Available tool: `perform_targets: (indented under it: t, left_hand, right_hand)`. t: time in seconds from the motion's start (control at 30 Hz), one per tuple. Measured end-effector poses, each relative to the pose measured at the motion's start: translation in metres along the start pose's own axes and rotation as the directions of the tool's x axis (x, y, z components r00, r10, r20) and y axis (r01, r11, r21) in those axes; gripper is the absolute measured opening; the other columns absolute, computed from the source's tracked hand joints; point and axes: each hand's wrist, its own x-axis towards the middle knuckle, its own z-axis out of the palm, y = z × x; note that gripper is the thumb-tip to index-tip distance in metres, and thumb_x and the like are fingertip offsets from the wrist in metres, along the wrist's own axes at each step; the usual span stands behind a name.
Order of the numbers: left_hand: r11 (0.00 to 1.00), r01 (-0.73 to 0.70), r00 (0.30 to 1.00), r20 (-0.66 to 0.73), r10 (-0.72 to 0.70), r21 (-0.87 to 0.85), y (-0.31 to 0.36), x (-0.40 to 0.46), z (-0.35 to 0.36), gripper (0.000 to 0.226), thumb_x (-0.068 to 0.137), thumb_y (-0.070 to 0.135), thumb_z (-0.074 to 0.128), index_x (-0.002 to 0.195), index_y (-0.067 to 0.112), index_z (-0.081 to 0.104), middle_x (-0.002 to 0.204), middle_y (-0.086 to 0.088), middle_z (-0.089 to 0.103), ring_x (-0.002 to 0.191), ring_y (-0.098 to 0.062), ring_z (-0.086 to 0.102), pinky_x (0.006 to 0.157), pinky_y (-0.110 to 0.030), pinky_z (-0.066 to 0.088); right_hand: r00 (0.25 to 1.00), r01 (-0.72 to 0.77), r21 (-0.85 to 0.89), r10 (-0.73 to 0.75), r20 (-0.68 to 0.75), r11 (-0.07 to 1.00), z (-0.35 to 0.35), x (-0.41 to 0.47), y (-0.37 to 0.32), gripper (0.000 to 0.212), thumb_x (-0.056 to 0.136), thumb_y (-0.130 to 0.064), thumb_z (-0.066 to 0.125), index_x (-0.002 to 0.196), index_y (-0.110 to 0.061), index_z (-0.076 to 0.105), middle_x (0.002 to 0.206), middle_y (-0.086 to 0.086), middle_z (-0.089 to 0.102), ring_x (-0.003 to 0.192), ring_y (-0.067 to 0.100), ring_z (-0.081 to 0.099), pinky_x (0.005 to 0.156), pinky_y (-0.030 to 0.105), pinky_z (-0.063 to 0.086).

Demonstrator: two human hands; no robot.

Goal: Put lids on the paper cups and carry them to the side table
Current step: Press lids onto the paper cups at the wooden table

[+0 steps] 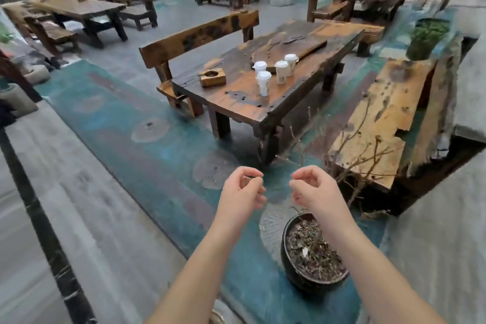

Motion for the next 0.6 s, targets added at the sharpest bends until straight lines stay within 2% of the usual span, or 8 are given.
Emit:
perform_targets:
  t: [0.1,0.27,0.37,0.47,0.6]
  left_hand:
    - [0.999,0.036,0.995,-0.087,-0.038,-0.023,0.007,0.066,-0.018,0.013,0.1,0.005,0.055,0.097,0.014,0.065,0.079,-0.006,0.064,0.058,-0.012,0.062,0.055,-0.024,0.052]
    - [0.995,0.081,0.99,-0.108,-0.087,-0.054,0.005,0.204,-0.038,0.015,0.101,0.007,0.055,0.098,0.017,0.066,0.079,-0.005,0.067,0.062,-0.012,0.065,0.055,-0.022,0.052]
    - [0.992,0.104,0.993,-0.055,-0.108,-0.066,0.004,0.307,-0.045,0.013,0.1,0.007,0.054,0.101,0.013,0.067,0.079,-0.005,0.067,0.063,-0.013,0.065,0.056,-0.025,0.053]
    - [0.989,0.14,0.99,0.036,-0.138,-0.04,0.011,0.413,-0.051,0.013,0.101,0.007,0.053,0.107,0.007,0.065,0.08,-0.007,0.065,0.062,-0.014,0.062,0.054,-0.021,0.053]
    - [0.98,0.198,0.974,0.109,-0.197,0.001,0.028,0.509,-0.063,0.01,0.101,0.008,0.053,0.104,0.009,0.063,0.08,-0.008,0.064,0.061,-0.015,0.06,0.052,-0.02,0.049]
  right_hand:
    - [0.999,-0.008,0.015,0.007,0.04,1.0,0.031,0.069,-0.014,0.019,0.094,0.004,0.064,0.086,-0.013,0.063,0.068,-0.002,0.062,0.056,0.007,0.059,0.057,0.022,0.052]
    - [0.998,-0.059,0.05,0.058,0.024,0.997,0.094,0.179,-0.017,0.016,0.094,0.004,0.062,0.089,-0.011,0.062,0.075,0.003,0.062,0.054,0.005,0.059,0.054,0.019,0.052]
    - [0.995,-0.083,0.072,0.087,-0.058,0.994,0.133,0.26,-0.016,0.012,0.095,0.0,0.062,0.093,-0.011,0.064,0.078,0.002,0.063,0.057,0.004,0.06,0.055,0.018,0.052]
    - [0.971,-0.131,0.144,0.156,-0.182,0.981,0.171,0.344,-0.022,0.012,0.096,-0.003,0.061,0.094,-0.014,0.064,0.079,-0.001,0.063,0.059,0.005,0.06,0.055,0.018,0.052]
    - [0.928,-0.224,0.166,0.262,-0.264,0.96,0.202,0.428,-0.042,0.014,0.096,-0.003,0.06,0.093,-0.015,0.063,0.078,-0.001,0.06,0.062,0.01,0.059,0.054,0.019,0.05]
